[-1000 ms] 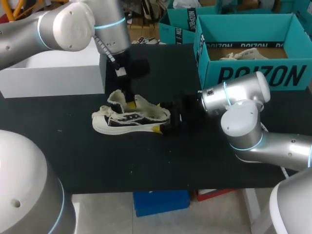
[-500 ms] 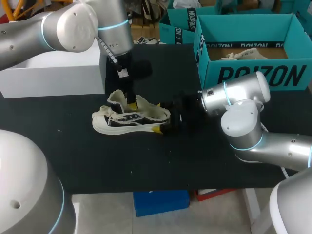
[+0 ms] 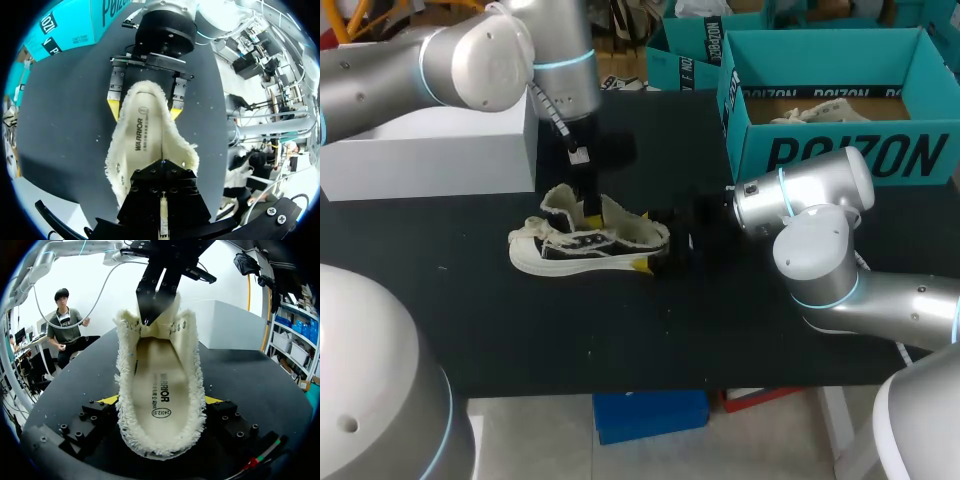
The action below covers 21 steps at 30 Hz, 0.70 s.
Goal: Take the shoe out of the shoebox, open the shoe tongue, remove and reinsert the insole, then place the shoe into the shoebox
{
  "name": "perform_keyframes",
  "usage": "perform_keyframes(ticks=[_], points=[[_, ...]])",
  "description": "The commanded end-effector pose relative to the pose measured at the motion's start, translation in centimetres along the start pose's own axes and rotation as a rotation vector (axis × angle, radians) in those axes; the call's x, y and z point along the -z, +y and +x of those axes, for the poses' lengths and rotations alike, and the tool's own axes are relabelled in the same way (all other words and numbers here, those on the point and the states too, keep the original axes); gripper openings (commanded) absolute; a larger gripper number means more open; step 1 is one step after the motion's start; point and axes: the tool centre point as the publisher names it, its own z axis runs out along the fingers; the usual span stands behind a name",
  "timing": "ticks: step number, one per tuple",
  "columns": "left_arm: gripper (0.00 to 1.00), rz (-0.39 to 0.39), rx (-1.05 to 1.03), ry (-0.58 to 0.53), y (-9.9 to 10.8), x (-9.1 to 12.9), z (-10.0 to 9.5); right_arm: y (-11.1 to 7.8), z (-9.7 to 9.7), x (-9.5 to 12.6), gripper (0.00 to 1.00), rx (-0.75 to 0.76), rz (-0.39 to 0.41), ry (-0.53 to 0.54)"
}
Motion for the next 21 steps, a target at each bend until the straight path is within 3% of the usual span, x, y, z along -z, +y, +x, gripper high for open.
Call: perform_keyframes(ticks=[1, 21], points=[[0.0, 0.002, 0.002, 0.017, 0.0, -1.2, -0.9, -0.2, 0.0, -0.2, 0.0, -0.001, 0.0, -0.002], [0.0, -0.005, -0.002, 0.09, 0.3, -4.8, -0.5, -0.2, 0.0, -0.2, 0.0, -0.001, 0.0, -0.002]])
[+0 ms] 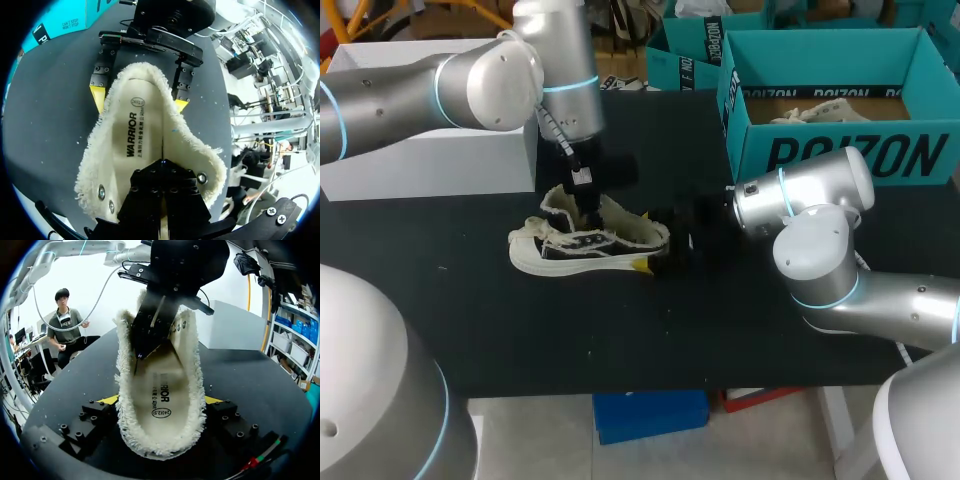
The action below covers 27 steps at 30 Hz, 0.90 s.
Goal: Take the shoe out of the shoebox, open the shoe tongue, remove and reinsert the insole, then place the shoe into the shoebox
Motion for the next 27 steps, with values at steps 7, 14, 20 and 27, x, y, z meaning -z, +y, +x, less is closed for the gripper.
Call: perform_keyframes(ticks=[7, 14, 20, 27], points=[[0.0, 0.003, -0.008, 0.009, 0.2, -1.4, 0.0, -0.2, 0.0, -0.2, 0.0, -0.001, 0.0, -0.002], [0.0, -0.004, -0.008, -0.01, 0.2, -2.5, 0.1, -0.2, 0.0, -0.2, 0.0, -0.001, 0.0, -0.002], [0.0, -0.003, -0.004, -0.004, 0.3, -3.0, 0.0, -0.2, 0.0, -0.2, 0.0, -0.001, 0.0, -0.002], [0.0, 0.004, 0.002, 0.014, 0.3, -3.6, 0.0, -0.2, 0.0, -0.2, 0.0, -0.001, 0.0, -0.002]])
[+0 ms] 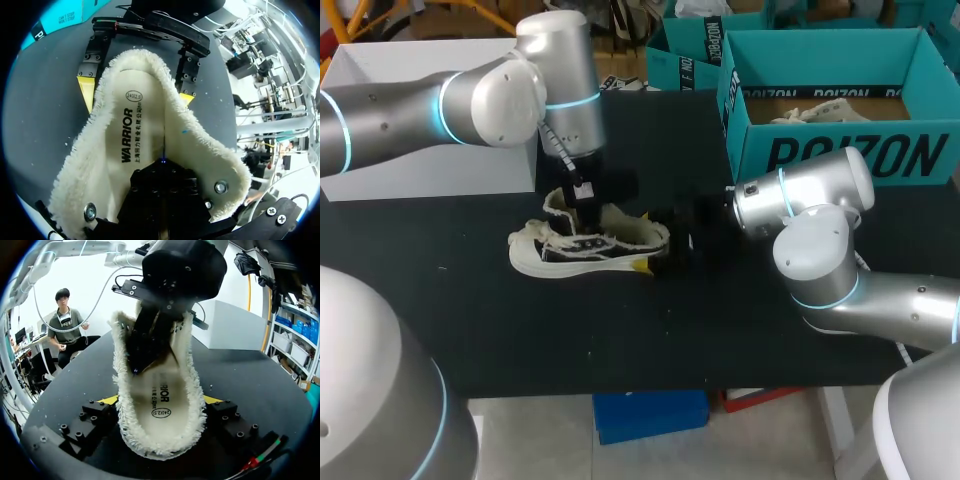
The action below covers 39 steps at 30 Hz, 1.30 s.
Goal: Take the shoe out of the shoebox, open the shoe tongue, remove and reinsert the insole, then place the shoe into the shoebox
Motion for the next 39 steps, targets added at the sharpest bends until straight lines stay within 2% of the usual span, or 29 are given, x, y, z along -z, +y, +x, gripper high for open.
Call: perform_keyframes(ticks=[1, 2, 3, 4, 6, 9, 17, 21, 30, 33, 39], points=[[0.05, 0.004, 0.0, 0.007, 0.1, -1.3, 0.1, -0.2, -0.1, -0.2, 0.0, -0.002, -0.001, -0.003], [0.15, 0.005, 0.001, 0.008, 0.1, -1.4, 0.1, -0.2, -0.1, -0.2, 0.0, -0.002, -0.001, -0.003], [0.4, 0.006, 0.001, 0.009, 0.0, -1.4, 0.2, -0.2, -0.1, -0.2, 0.0, -0.002, -0.001, -0.003], [0.4, 0.006, 0.001, 0.008, 0.0, -1.4, 0.2, -0.2, -0.1, -0.2, 0.0, -0.002, -0.001, -0.003], [0.5, 0.007, 0.002, -0.001, 0.0, -1.4, 0.2, -0.2, -0.1, -0.2, 0.0, -0.002, -0.001, -0.003], [0.54, 0.0, 0.005, -0.042, 0.1, -1.3, 0.2, -0.2, -0.1, -0.2, 0.0, -0.002, -0.001, -0.003], [0.47, -0.028, 0.027, -0.169, 0.9, -1.7, 0.0, -0.2, -0.1, -0.2, 0.0, -0.002, -0.001, -0.003], [0.44, -0.05, 0.041, -0.277, 1.7, -2.1, -0.3, -0.2, -0.1, -0.2, 0.0, -0.002, -0.001, -0.003], [0.42, -0.111, 0.024, -0.628, 4.3, -2.8, -1.2, -0.2, -0.1, -0.2, 0.0, -0.002, -0.001, -0.003], [0.42, -0.123, 0.009, -0.719, 5.1, -3.4, -1.7, -0.2, -0.1, -0.2, 0.0, -0.002, -0.001, -0.003], [0.39, -0.123, -0.012, -0.802, 6.1, -5.8, -2.6, -0.2, -0.1, -0.2, 0.0, -0.002, -0.001, -0.003]])
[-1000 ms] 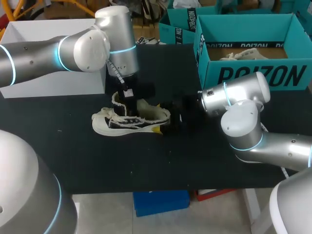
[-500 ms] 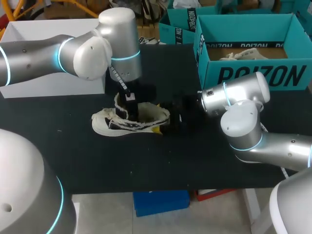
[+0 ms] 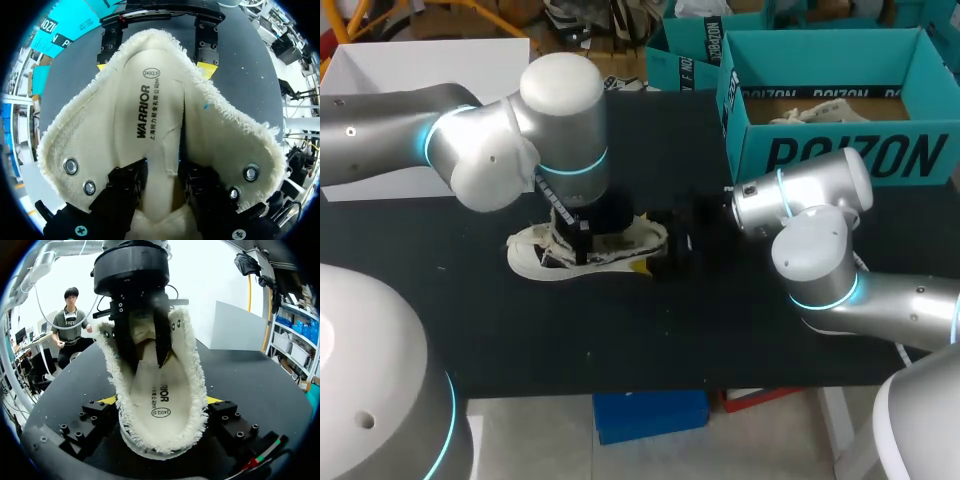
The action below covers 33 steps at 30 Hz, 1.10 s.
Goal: Take the shoe out of the shoebox, open the shoe tongue, remove and reinsert the insole, then place the shoe into the shoebox
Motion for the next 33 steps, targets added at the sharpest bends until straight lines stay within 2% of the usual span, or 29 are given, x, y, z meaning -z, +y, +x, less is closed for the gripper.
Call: perform_keyframes(ticks=[1, 6, 12, 16, 21, 31, 32, 33], points=[[0.38, 0.015, -0.002, -0.273, 2.4, -6.2, 2.2, -0.3, -0.2, 0.0, 0.0, -0.002, 0.0, -0.003], [0.37, 0.029, 0.0, -0.384, 2.7, -7.3, 2.0, -0.3, -0.2, 0.0, 0.0, -0.002, 0.0, -0.003], [0.35, 0.046, 0.029, -0.525, 3.2, -7.8, 0.7, -0.3, -0.2, 0.0, 0.0, -0.002, 0.0, -0.003], [0.33, 0.076, 0.087, -0.58, 3.6, -8.1, -0.5, -0.3, -0.2, 0.0, 0.0, -0.002, 0.0, -0.003], [0.33, 0.126, 0.156, -0.605, 4.1, -8.2, -1.8, -0.3, -0.2, 0.0, 0.0, -0.002, 0.0, -0.003], [0.29, 0.212, 0.241, -0.646, 4.8, -6.7, -3.2, -0.3, -0.2, 0.0, 0.0, -0.002, 0.0, -0.003], [0.27, 0.211, 0.243, -0.644, 4.9, -6.6, -3.4, -0.3, -0.2, 0.0, 0.0, -0.002, 0.0, -0.003], [0.13, 0.205, 0.245, -0.637, 4.8, -6.6, -3.5, -0.3, -0.2, 0.0, 0.0, -0.002, 0.0, -0.003]])
